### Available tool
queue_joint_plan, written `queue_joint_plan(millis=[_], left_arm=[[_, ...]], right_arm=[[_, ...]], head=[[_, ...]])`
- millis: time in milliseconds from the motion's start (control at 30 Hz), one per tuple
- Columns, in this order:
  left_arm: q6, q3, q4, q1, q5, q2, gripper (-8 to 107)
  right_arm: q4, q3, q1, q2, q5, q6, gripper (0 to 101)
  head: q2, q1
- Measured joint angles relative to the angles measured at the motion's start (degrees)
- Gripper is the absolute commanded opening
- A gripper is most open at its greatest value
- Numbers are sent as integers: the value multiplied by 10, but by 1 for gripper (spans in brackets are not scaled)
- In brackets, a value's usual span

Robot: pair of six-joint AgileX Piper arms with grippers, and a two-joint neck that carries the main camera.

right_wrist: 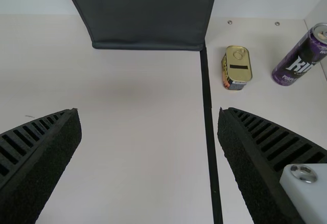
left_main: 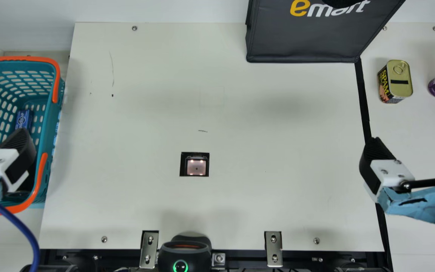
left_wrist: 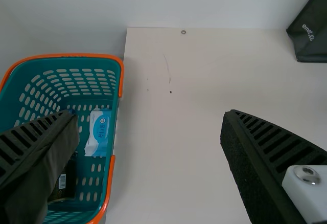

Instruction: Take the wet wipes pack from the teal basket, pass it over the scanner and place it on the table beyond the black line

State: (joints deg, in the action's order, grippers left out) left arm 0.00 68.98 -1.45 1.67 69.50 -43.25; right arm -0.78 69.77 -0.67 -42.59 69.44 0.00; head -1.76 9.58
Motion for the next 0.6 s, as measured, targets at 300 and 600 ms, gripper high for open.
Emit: queue_joint_plan(millis=[300,600], left_arm=[[0,0,0,0,0,0,90],[0,0,0,0,0,0,90]], right_arm=[[0,0,0,0,0,0,95],[0,0,0,0,0,0,95]], head=[[83,0],[196,0]])
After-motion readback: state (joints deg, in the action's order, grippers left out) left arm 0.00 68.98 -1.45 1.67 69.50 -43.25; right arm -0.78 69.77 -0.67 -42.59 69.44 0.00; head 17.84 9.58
